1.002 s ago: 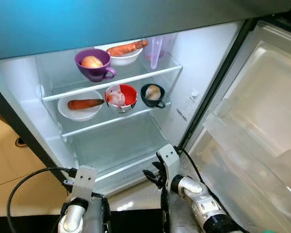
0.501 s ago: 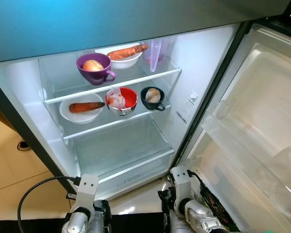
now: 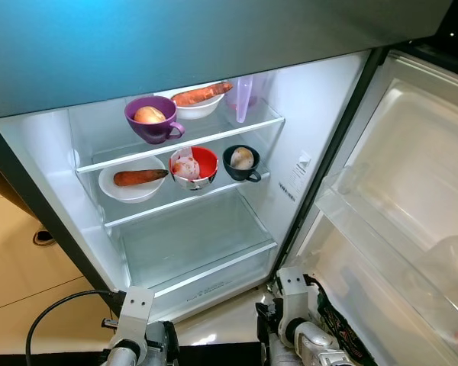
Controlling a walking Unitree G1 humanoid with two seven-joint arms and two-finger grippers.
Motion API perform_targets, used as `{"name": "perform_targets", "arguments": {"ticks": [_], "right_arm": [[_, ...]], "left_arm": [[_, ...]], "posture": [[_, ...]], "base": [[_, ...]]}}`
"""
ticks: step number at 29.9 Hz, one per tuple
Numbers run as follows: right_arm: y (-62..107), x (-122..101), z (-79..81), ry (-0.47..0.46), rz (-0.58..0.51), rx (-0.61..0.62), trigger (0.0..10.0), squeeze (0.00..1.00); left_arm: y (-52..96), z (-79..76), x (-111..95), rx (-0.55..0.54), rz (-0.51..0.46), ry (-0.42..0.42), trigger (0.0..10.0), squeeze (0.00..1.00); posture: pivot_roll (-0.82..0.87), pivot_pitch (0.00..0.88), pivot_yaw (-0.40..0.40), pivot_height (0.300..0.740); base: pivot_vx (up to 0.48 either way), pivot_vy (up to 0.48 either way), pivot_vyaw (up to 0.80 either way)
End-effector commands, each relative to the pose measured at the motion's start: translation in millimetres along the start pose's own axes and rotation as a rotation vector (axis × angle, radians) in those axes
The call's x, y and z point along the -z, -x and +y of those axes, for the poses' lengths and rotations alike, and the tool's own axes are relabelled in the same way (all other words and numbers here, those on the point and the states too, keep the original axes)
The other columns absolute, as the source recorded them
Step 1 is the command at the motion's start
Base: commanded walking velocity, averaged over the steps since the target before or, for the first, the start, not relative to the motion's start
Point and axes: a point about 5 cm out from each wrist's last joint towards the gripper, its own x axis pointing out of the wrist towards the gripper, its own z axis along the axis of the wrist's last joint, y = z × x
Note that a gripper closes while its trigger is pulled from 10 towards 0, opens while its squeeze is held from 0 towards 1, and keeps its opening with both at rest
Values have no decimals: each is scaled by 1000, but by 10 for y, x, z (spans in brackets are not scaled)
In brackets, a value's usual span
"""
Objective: Restocking fridge
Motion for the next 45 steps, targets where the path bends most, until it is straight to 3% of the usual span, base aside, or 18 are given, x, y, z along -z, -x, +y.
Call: {"name": "perform_targets", "arguments": {"ticks": [1, 9, 13, 24, 29, 45], "right_arm": [[61, 187, -32, -18, 65, 5, 10000, 0], [72, 192, -46, -16, 53, -1, 10000, 0], [74, 162, -97, -3, 27, 58, 10000, 0], [78, 152, -130, -1, 25, 78, 10000, 0], [83, 160, -142, -2, 27, 85, 10000, 0], [83, 162, -147, -5, 26, 94, 10000, 0]], "left_arm": [[55, 14, 69, -22, 0, 19, 10000, 0], [76, 80, 57, -66, -33, 68, 10000, 0], [108, 87, 111, -74, -21, 99, 10000, 0], [129, -19, 232, 19, 65, 123, 10000, 0], [164, -67, 297, 64, 93, 79, 10000, 0], [219, 33, 393, 14, 127, 95, 10000, 0]], "posture": [[-107, 119, -40, 623], [-104, 122, -46, 633], [-102, 124, -49, 633], [-102, 124, -48, 633], [-103, 125, -44, 633], [-99, 120, -45, 657]], "base": [[0, 0, 0], [0, 0, 0], [0, 0, 0], [0, 0, 0], [0, 0, 0], [0, 0, 0]]}}
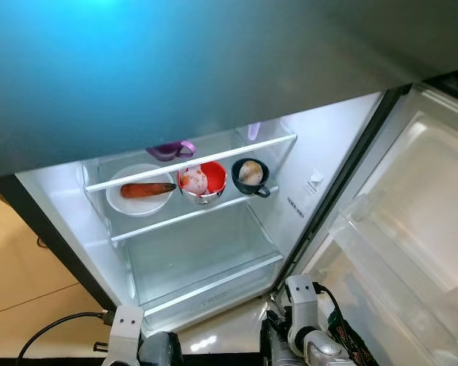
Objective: Restocking fridge
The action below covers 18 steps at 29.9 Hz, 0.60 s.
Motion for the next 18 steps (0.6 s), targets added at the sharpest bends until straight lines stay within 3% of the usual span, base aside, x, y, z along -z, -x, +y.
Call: {"name": "perform_targets", "arguments": {"ticks": [1, 18], "right_arm": [[13, 30, -19, -17, 3, 17, 10000, 0], [17, 33, -16, -26, -9, 16, 10000, 0]], "left_arm": [[31, 17, 57, -3, 18, 0, 10000, 0], [-5, -6, 20, 7, 18, -6, 10000, 0]], "posture": [[-99, 121, -44, 657], [-100, 120, -40, 657]], "base": [[0, 0, 0], [0, 0, 0]]}}
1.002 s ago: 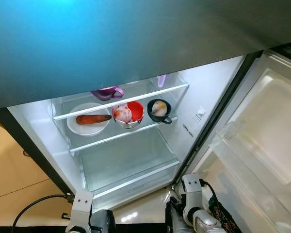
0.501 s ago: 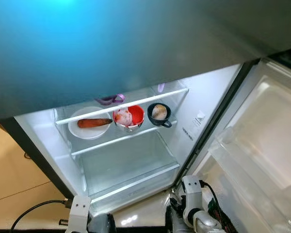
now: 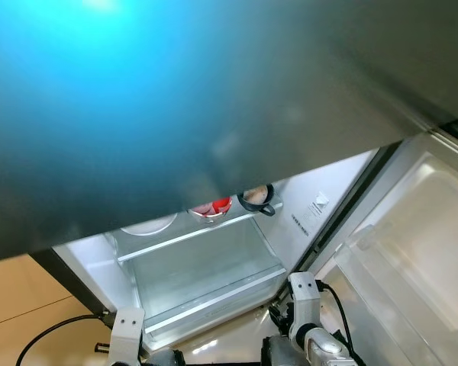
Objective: Restocking fridge
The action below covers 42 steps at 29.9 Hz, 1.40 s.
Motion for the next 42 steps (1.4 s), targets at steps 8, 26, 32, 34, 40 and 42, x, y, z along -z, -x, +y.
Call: {"name": "perform_targets", "arguments": {"ticks": [8, 26, 32, 34, 40, 42], "right_arm": [[33, 91, -2, -18, 17, 4, 10000, 0], [33, 72, 7, -36, -3, -27, 10000, 0], [40, 101, -28, -24, 21, 16, 10000, 0], [44, 107, -28, -17, 21, 20, 10000, 0], [56, 134, -35, -15, 28, 20, 10000, 0], [56, 135, -37, -16, 27, 19, 10000, 0]], "left_arm": [[-8, 0, -31, 1, -18, -1, 10000, 0], [14, 3, -22, 10, -33, -18, 10000, 0], [4, 4, -37, 9, -35, -20, 10000, 0], [2, 2, -41, 9, -36, -20, 10000, 0], [1, -17, -46, 11, -41, -19, 10000, 0], [1, -18, -47, 11, -41, -19, 10000, 0]], "posture": [[-102, 121, -38, 657], [-100, 108, -31, 657], [-99, 112, -31, 676], [-100, 112, -32, 676], [-98, 117, -34, 676], [-98, 117, -34, 676]], "base": [[0, 0, 0], [0, 0, 0], [0, 0, 0], [0, 0, 0], [0, 0, 0], [0, 0, 0]]}}
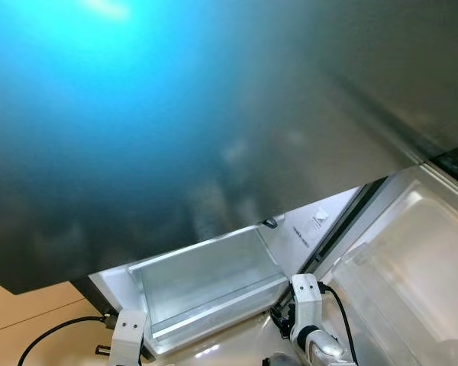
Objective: Restocking fridge
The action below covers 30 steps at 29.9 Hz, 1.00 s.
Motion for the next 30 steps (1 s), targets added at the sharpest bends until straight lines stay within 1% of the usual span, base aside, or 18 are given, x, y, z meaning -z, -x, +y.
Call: {"name": "perform_targets", "arguments": {"ticks": [1, 5, 7, 9, 11, 12, 15, 25, 26, 28, 30], "right_arm": [[37, 101, -22, -13, 32, 10, 10000, 0], [37, 100, -23, -13, 31, 7, 10000, 0], [37, 95, -11, -35, 27, -23, 10000, 0], [36, 87, -5, -25, 22, -37, 10000, 0], [37, 83, -11, -19, 18, -27, 10000, 0], [37, 90, -32, -6, 29, 5, 10000, 0], [39, 96, -55, 7, 38, 37, 10000, 0], [46, 95, -76, 3, 28, 57, 10000, 0], [46, 98, -76, 1, 30, 53, 10000, 0], [45, 84, -46, -39, 12, -3, 10000, 0], [44, 83, -34, -28, 13, -18, 10000, 0]], "left_arm": [[-4, -13, -16, 3, -9, -8, 10000, 0], [-6, -17, -20, 3, -11, -9, 10000, 0], [-7, -17, -24, 3, -13, -10, 10000, 0], [-10, -19, -29, 3, -15, -10, 10000, 0], [-11, -21, -31, 4, -16, -10, 10000, 0], [-11, -22, -33, 4, -17, -10, 10000, 0], [-12, -24, -34, 5, -17, -10, 10000, 0], [-12, -23, -26, 4, -11, -10, 10000, 0], [-11, -22, -24, 4, -9, -10, 10000, 0], [-11, -19, -19, 3, -6, -10, 10000, 0], [-9, -18, -17, 2, -6, -9, 10000, 0]], "posture": [[-98, 117, -33, 676], [-98, 117, -32, 676], [-100, 117, -32, 676], [-99, 118, -33, 686], [-99, 118, -33, 696], [-99, 118, -32, 696], [-98, 118, -32, 696], [-97, 116, -31, 696], [-97, 116, -32, 696], [-96, 116, -33, 696], [-96, 117, -33, 701]], "base": [[0, 0, 0], [0, 0, 0], [0, 0, 0], [0, 0, 0], [0, 0, 0], [0, 0, 0], [0, 0, 0], [0, 0, 0], [0, 0, 0], [0, 0, 0], [0, 0, 0]]}}
